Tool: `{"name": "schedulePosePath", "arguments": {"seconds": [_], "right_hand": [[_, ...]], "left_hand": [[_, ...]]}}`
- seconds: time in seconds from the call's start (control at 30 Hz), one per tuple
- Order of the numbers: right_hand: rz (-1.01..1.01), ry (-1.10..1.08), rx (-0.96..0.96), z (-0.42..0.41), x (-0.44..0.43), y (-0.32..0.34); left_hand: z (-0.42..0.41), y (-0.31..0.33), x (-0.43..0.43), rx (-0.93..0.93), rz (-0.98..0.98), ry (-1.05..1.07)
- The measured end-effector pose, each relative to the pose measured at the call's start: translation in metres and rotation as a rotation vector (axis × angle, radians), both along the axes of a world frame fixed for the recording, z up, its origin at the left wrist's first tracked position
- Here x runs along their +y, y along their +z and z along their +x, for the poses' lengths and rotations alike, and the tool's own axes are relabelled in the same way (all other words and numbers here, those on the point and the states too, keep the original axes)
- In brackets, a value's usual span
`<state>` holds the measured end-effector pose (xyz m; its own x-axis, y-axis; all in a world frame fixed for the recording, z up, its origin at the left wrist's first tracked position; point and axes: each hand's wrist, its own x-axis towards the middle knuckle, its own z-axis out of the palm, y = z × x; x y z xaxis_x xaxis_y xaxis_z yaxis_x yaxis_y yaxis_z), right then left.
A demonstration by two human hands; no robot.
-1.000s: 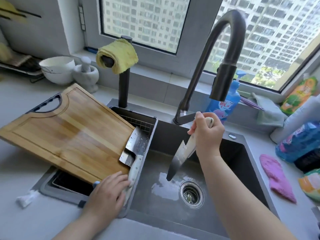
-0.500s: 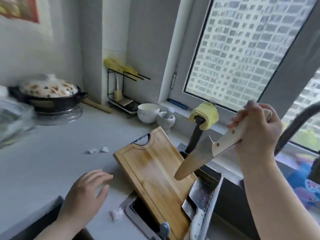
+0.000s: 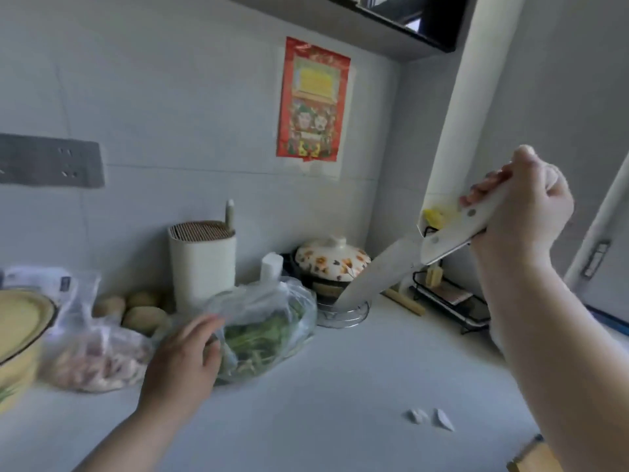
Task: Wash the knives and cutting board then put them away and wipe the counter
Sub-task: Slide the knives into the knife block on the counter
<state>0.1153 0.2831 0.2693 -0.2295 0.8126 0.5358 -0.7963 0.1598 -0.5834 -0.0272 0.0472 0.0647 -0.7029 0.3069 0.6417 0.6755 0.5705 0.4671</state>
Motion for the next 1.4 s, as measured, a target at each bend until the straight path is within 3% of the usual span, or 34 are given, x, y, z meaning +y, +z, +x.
{"name": "schedulePosePath", "arguments": {"seconds": [0.23,0.43,0.63,0.77,1.1,1.4], "right_hand": [[0.083,0.051,-0.013,-0.112,-0.044,0.02],[0.099,0.125,-0.07,-0.198,-0.061,0.022],[0.033,0.205,-0.031,-0.272,-0.071,0.028],[0.044,0.22,-0.024,-0.314,-0.076,0.031],[0.143,0.235,-0.1,-0.361,-0.084,0.009],[0.275,0.245,-0.25,-0.38,-0.11,-0.009]], "left_hand": [[-0.082,0.03,-0.022,-0.059,-0.049,0.169],[-0.134,0.041,-0.02,-0.226,-0.325,0.229],[-0.2,0.045,-0.006,-0.234,-0.527,0.229],[-0.233,0.035,-0.001,-0.235,-0.537,0.193],[-0.25,0.007,-0.002,-0.071,-0.262,0.112],[-0.247,0.009,-0.002,-0.086,-0.261,0.109]]}}
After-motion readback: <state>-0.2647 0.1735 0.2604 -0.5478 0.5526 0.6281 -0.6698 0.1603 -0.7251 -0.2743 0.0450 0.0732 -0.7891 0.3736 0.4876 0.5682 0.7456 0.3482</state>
